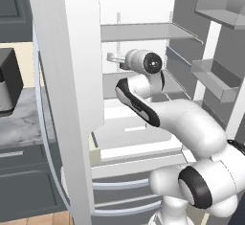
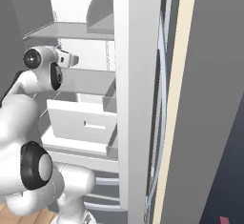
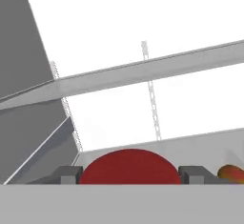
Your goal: Move the jam and mango from the second highest shelf to the top shelf to make space. Then, place the pitcher from the counter on the cleared second highest shelf.
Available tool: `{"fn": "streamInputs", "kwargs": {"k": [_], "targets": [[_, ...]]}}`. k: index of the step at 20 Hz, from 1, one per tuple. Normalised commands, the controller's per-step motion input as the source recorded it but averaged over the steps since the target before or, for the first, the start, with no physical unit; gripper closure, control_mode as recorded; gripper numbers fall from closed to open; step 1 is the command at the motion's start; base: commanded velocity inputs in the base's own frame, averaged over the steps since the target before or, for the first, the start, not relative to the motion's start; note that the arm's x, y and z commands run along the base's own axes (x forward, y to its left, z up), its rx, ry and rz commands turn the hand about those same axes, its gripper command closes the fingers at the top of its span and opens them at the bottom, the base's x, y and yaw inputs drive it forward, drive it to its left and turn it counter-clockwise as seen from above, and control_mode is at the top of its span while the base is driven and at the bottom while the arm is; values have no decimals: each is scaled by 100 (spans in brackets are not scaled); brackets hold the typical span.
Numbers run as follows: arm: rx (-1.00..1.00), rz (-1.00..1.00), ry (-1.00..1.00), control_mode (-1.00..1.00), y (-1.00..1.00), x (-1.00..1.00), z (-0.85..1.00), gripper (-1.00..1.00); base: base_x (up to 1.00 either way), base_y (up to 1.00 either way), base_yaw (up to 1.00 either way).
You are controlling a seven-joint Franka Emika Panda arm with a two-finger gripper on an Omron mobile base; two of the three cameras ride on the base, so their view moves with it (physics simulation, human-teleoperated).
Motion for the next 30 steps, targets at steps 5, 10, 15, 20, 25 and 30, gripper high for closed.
{"fn": "streamInputs", "kwargs": {"k": [5, 10, 15, 20, 25, 30], "targets": [[0, 0, -1, -100, 0, -7, 79, 100, 0, 0, 0], [0, 0, -12, -100, 0, 0, 48, 100, 0, 0, 0], [0, 0, -6, -100, 0, 11, 19, 100, 0, 0, 0], [0, 0, -1, -100, 0, 48, 0, 100, 0, 0, 0], [0, 0, 0, -100, 0, 75, -3, 100, 0, 0, 0], [-1, 0, 0, -100, 0, 82, -4, 100, 0, 0, 0]]}}
